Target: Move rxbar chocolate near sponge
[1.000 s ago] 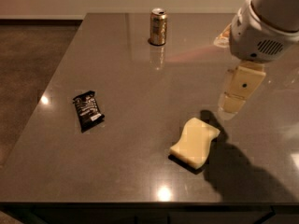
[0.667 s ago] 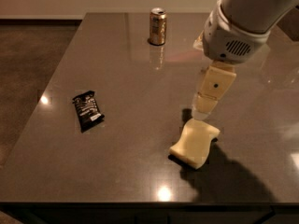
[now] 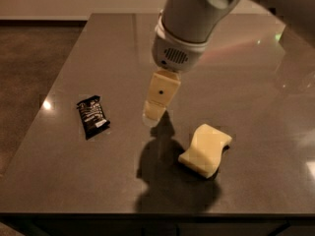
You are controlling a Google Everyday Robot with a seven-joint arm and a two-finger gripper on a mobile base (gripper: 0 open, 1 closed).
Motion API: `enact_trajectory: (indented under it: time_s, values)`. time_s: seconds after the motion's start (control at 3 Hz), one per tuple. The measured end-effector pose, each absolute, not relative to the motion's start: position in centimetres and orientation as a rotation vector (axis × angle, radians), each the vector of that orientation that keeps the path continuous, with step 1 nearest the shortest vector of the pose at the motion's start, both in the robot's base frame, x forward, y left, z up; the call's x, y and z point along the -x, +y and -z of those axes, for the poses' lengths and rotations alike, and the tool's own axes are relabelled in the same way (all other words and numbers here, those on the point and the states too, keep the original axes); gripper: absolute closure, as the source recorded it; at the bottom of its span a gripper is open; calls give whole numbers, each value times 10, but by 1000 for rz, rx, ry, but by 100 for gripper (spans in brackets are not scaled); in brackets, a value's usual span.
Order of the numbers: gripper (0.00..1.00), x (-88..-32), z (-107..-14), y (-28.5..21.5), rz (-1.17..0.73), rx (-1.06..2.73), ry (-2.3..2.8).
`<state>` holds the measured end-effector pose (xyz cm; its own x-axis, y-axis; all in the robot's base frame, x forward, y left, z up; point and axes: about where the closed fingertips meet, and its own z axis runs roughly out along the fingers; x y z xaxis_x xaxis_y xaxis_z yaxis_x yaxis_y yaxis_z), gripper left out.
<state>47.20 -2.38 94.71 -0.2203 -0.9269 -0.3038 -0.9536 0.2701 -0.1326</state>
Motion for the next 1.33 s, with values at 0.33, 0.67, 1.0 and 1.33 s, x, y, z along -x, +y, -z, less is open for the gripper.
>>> enact_trajectory:
  time_s: [0.33,0.67,1.0,1.33]
  values:
    - [0,-480,-931,36,-138,1674,2262]
    - [0,-483,-910,89,-167,1637,2305]
    - [0,-486,-884,146,-215,1628,2350]
    - [0,-492,-869,173,-238,1627,2383]
